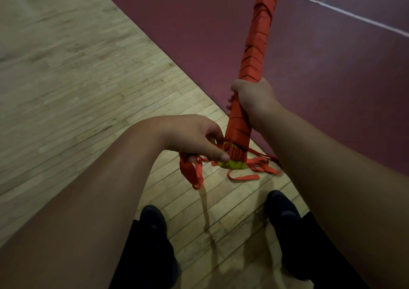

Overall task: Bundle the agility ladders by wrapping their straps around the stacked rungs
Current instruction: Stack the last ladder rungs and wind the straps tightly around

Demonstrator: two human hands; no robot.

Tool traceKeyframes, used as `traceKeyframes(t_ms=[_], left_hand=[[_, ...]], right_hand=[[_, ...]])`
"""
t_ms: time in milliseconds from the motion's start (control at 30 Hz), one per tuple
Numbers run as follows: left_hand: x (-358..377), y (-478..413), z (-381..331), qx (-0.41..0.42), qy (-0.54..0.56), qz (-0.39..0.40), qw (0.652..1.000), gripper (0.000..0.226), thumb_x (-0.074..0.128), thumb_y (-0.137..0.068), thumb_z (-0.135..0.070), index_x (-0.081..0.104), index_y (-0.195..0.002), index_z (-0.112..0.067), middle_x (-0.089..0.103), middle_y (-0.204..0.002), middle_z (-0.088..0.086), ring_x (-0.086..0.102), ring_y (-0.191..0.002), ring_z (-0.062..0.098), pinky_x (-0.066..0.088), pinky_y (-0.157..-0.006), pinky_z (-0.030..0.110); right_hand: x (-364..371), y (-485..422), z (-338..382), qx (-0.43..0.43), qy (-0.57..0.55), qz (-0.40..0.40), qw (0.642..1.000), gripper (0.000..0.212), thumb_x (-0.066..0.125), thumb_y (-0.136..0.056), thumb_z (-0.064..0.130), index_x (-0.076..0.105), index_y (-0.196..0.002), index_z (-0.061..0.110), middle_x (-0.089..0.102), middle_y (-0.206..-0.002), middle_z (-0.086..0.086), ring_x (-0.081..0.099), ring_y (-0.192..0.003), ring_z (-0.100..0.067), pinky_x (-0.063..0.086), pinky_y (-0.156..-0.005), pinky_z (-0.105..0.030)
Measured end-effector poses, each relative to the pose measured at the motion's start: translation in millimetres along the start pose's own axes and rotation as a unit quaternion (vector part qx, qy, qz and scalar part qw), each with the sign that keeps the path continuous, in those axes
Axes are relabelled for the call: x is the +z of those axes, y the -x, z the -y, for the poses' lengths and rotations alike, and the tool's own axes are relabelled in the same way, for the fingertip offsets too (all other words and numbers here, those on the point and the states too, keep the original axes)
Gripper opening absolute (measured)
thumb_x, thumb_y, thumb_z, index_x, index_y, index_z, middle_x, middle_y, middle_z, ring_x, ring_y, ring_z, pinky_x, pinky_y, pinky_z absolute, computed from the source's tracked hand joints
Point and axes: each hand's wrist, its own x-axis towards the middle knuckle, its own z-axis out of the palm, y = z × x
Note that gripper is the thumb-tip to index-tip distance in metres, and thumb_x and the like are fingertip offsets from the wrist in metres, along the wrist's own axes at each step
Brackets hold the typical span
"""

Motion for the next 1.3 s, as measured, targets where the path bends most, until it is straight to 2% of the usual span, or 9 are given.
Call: traceKeyframes(t_ms=[233, 333, 567, 700, 867, 1000, 1067, 1167, 1300], left_hand=[[1.5, -5.3, -1.7, 0.005, -0.053, -0.016, 0.998, 0.031, 0.077, -0.100, -0.027, 0.069, -0.130, -0.022, 0.081, -0.092, -0.001, 0.066, -0.055, 0.010, 0.051, -0.051, 0.021], [4.6, -9.3, -8.1, -0.007, -0.044, -0.045, 0.998, 0.018, 0.071, -0.102, -0.034, 0.078, -0.113, -0.022, 0.082, -0.092, -0.002, 0.063, -0.056, 0.009, 0.049, -0.051, 0.024], [33.6, -17.1, -37.0, -0.075, -0.064, -0.138, 0.986, 0.053, 0.076, -0.085, -0.074, 0.075, -0.076, -0.022, 0.074, -0.076, 0.002, 0.067, -0.072, 0.014, 0.050, -0.064, 0.031], [59.2, -25.9, -48.7, -0.124, -0.185, -0.211, 0.952, 0.051, 0.075, -0.086, -0.073, 0.062, -0.084, -0.024, 0.063, -0.081, -0.003, 0.062, -0.071, 0.017, 0.048, -0.065, 0.033], [38.4, -25.1, -37.0, -0.053, -0.045, -0.173, 0.982, 0.029, 0.082, -0.088, -0.049, 0.077, -0.087, -0.021, 0.078, -0.081, -0.002, 0.076, -0.076, 0.018, 0.058, -0.066, 0.032], [9.4, -9.8, -14.9, 0.002, 0.143, -0.094, 0.985, 0.040, 0.086, -0.085, -0.055, 0.079, -0.107, -0.023, 0.081, -0.102, 0.011, 0.077, -0.089, 0.027, 0.061, -0.084, 0.042], [5.6, -5.6, -4.3, 0.045, 0.239, -0.053, 0.969, 0.048, 0.084, -0.089, -0.052, 0.076, -0.117, -0.014, 0.075, -0.100, 0.023, 0.065, -0.079, 0.024, 0.052, -0.075, 0.035], [6.2, -1.6, -3.1, 0.093, 0.312, -0.036, 0.945, 0.036, 0.078, -0.094, -0.045, 0.073, -0.105, -0.012, 0.062, -0.079, 0.004, 0.050, -0.059, 0.008, 0.038, -0.054, 0.020], [-1.9, 1.1, -5.6, 0.080, 0.247, -0.040, 0.965, 0.037, 0.072, -0.095, -0.054, 0.072, -0.093, -0.017, 0.061, -0.068, -0.004, 0.044, -0.052, 0.008, 0.035, -0.049, 0.020]], right_hand=[[1.8, -2.5, -6.2, -0.039, 0.105, -0.059, 0.992, 0.034, 0.071, -0.094, 0.018, 0.048, -0.119, 0.023, 0.071, -0.109, -0.012, 0.072, -0.066, -0.020, 0.068, -0.062, -0.041], [2.7, -1.9, -9.6, -0.060, 0.122, -0.074, 0.988, 0.038, 0.075, -0.090, 0.031, 0.048, -0.115, 0.023, 0.073, -0.109, -0.012, 0.074, -0.063, -0.019, 0.068, -0.068, -0.050], [5.3, -2.0, -11.5, -0.083, 0.112, -0.101, 0.985, 0.088, 0.079, -0.068, 0.073, 0.045, -0.125, 0.016, 0.072, -0.102, -0.010, 0.078, -0.072, -0.025, 0.067, -0.071, -0.055], [6.6, -4.2, -12.8, -0.069, 0.100, -0.108, 0.987, 0.099, 0.078, -0.059, 0.080, 0.046, -0.123, 0.012, 0.071, -0.104, -0.009, 0.076, -0.085, -0.027, 0.066, -0.079, -0.053], [-2.2, -2.1, -4.6, -0.035, 0.013, -0.071, 0.997, 0.070, 0.079, -0.065, 0.056, 0.065, -0.116, 0.010, 0.076, -0.093, -0.014, 0.079, -0.079, -0.034, 0.067, -0.075, -0.059], [-7.7, 3.6, 5.4, 0.022, -0.175, 0.049, 0.983, 0.039, 0.077, -0.094, 0.034, 0.064, -0.119, 0.008, 0.071, -0.083, -0.013, 0.074, -0.069, -0.024, 0.066, -0.070, -0.041], [-7.0, 8.2, 5.5, 0.043, -0.258, 0.119, 0.958, 0.033, 0.072, -0.098, 0.028, 0.063, -0.118, 0.003, 0.072, -0.082, -0.011, 0.075, -0.072, -0.023, 0.065, -0.072, -0.039], [-6.6, 11.3, 2.5, 0.075, -0.323, 0.194, 0.923, 0.035, 0.072, -0.094, 0.025, 0.058, -0.122, 0.009, 0.077, -0.098, -0.010, 0.077, -0.079, -0.021, 0.065, -0.071, -0.036], [-3.1, 6.1, 7.5, 0.098, -0.243, 0.209, 0.942, 0.008, 0.066, -0.097, 0.016, 0.060, -0.097, 0.011, 0.066, -0.082, -0.003, 0.065, -0.065, -0.014, 0.057, -0.059, -0.029]])
